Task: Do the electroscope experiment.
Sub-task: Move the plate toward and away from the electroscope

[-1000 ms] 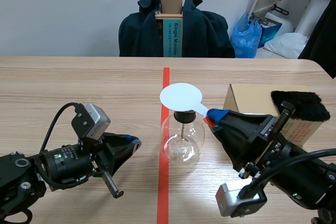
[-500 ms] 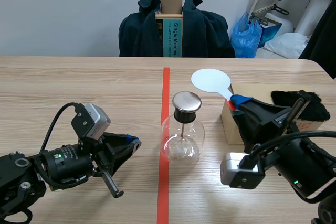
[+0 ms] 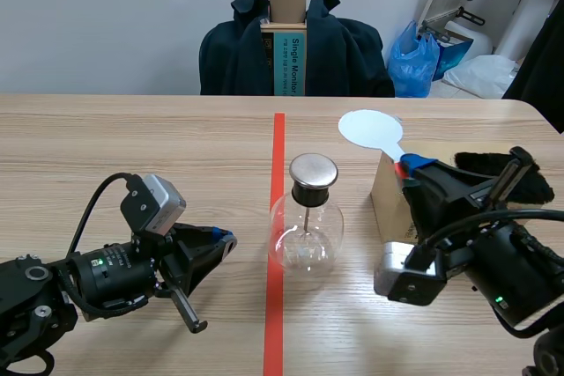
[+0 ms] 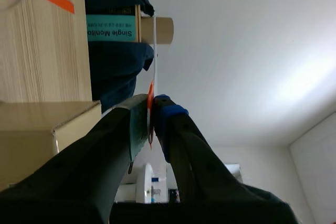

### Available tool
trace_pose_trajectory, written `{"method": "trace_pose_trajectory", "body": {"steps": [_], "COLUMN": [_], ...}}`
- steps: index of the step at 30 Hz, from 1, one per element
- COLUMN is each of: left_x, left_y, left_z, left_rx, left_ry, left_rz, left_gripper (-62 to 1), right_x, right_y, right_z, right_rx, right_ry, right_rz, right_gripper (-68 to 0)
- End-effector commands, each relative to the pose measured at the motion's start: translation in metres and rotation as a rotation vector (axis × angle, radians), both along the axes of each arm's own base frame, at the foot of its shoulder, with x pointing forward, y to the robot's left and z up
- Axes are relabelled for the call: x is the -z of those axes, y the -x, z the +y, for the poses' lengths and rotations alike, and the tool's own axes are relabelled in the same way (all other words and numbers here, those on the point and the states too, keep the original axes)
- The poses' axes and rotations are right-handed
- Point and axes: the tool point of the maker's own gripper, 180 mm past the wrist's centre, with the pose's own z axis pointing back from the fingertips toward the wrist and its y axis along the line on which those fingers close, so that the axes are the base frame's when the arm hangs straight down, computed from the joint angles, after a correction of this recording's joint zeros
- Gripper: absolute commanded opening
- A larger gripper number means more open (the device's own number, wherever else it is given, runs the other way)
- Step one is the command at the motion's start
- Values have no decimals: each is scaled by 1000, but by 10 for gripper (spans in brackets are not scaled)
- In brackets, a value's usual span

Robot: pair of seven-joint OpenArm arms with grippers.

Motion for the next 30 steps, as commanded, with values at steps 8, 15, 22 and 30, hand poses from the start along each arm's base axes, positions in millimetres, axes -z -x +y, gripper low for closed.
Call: {"method": "trace_pose_trajectory", "body": {"steps": [8, 15, 22, 30], "left_x": [-11, -11, -11, -11], "left_y": [-5, -5, -5, -5], "left_z": [-6, -6, -6, -6], "left_rx": [3, 3, 3, 3], "left_ry": [35, 35, 35, 35], "left_rz": [-28, -29, -29, -28], "left_gripper": [-582, -582, -582, -582], "right_x": [-10, -9, -8, -8], "right_y": [16, 30, 35, 36], "right_z": [24, 38, 42, 42], "right_rx": [-177, -286, -322, -326], "right_ry": [17, 26, 29, 33], "right_rz": [-44, -46, -46, -45], "right_gripper": [-667, -667, -667, -667]}}
